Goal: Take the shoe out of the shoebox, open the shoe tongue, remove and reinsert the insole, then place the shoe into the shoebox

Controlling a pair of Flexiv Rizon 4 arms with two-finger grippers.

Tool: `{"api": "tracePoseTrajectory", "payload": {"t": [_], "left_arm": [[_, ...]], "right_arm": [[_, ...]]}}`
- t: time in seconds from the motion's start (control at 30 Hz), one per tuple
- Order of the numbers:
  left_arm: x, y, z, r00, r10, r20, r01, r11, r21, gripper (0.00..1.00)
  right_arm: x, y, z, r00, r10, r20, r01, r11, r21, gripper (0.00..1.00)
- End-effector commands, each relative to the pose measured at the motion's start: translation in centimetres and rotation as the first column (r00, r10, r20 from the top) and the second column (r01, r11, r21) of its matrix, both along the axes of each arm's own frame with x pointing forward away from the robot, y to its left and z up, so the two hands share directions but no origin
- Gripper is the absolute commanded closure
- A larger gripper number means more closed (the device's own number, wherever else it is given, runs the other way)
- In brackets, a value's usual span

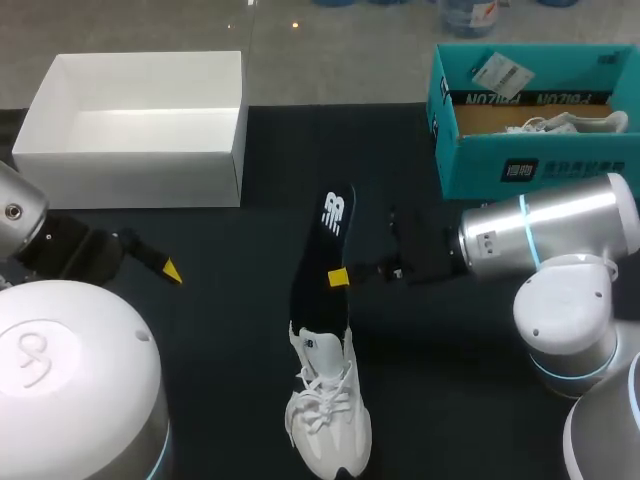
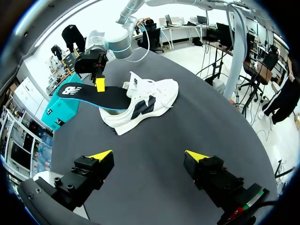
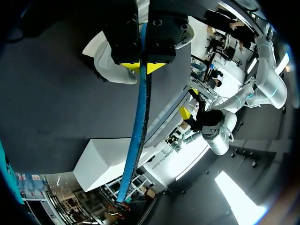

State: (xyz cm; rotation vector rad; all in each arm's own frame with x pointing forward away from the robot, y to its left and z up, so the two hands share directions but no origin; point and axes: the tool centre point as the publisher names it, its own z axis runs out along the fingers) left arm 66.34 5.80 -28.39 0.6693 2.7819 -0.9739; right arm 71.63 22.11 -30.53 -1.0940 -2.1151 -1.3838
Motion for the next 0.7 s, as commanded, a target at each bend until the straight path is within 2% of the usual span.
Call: {"api": "tracePoseTrajectory", "payload": {"t": [0.03,0.47,0.7], "left_arm": [[-0.1,0.0,0.0,1.000,0.001,0.001,-0.001,1.000,0.004,0.00],[-0.1,0.0,0.0,1.000,0.001,0.001,-0.001,1.000,0.004,0.00],[-0.1,0.0,0.0,1.000,0.001,0.001,-0.001,1.000,0.004,0.00]], "right_arm": [[-1.1,0.3,-0.8,1.000,-0.018,-0.009,0.017,1.000,-0.009,1.00],[-3.6,0.6,-2.7,0.997,-0.021,-0.079,0.019,0.999,-0.031,1.00],[-3.9,1.0,-3.0,0.994,-0.024,-0.110,0.020,0.999,-0.039,1.00]]}}
